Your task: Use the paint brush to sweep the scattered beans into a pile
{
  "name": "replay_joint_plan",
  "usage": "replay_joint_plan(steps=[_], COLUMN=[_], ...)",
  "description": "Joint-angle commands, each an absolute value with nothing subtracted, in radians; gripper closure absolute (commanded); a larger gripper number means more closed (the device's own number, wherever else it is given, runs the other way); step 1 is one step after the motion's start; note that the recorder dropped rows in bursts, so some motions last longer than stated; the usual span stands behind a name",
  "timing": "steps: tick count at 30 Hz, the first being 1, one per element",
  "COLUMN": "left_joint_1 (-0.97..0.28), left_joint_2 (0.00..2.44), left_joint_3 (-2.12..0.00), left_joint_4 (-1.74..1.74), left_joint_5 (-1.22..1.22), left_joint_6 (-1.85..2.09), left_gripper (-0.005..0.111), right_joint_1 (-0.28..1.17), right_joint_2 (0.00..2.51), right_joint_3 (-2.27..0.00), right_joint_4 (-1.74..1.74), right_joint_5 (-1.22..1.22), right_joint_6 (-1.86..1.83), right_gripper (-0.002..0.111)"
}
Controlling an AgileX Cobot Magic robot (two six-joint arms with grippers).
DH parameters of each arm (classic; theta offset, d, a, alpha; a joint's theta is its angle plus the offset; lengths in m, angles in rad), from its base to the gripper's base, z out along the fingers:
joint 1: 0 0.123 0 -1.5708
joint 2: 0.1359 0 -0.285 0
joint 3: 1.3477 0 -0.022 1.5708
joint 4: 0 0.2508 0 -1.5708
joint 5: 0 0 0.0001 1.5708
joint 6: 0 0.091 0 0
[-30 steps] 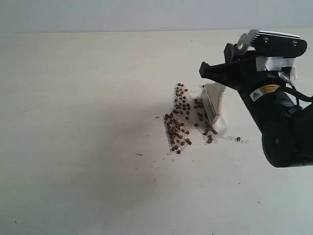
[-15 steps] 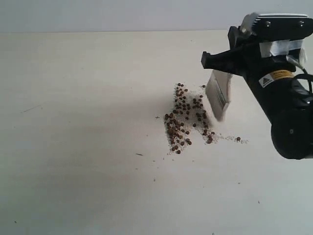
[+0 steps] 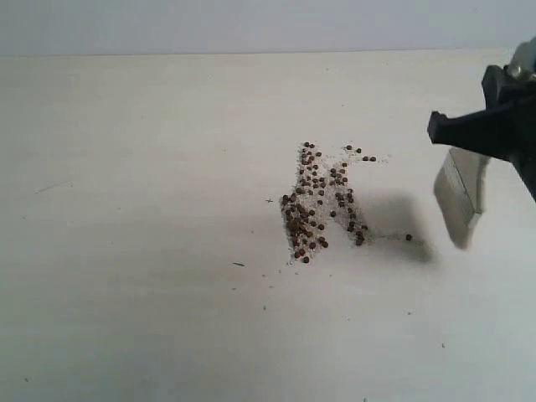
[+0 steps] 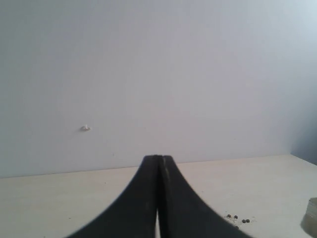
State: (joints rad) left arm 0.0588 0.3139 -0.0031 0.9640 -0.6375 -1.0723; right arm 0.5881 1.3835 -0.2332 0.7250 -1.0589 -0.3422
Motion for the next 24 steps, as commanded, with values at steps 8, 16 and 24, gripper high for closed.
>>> replay_joint_plan(steps=[8, 16, 24], left_joint_1=[0.060, 0.060, 0.060], left_joint_2=[0.307, 0.307, 0.307], left_joint_3=[0.000, 0.000, 0.000], left_joint_4=[0.963, 0.963, 0.963], left_joint_5=[-0.640, -0.640, -0.640], left_joint_6=[-1.069, -1.069, -1.069], left_gripper=[0.107, 0.107, 0.107], right_joint_1=[0.588, 0.588, 0.593], right_joint_2=[1.484, 1.629, 1.741], right_joint_3=[-0.179, -0.212, -0.301], right_joint_4=[0.674, 0.536, 0.410], right_joint_5=[-1.110, -1.153, -1.153], right_joint_6=[-0.161, 0.068, 0.227], right_gripper=[0.108, 0.108, 0.108])
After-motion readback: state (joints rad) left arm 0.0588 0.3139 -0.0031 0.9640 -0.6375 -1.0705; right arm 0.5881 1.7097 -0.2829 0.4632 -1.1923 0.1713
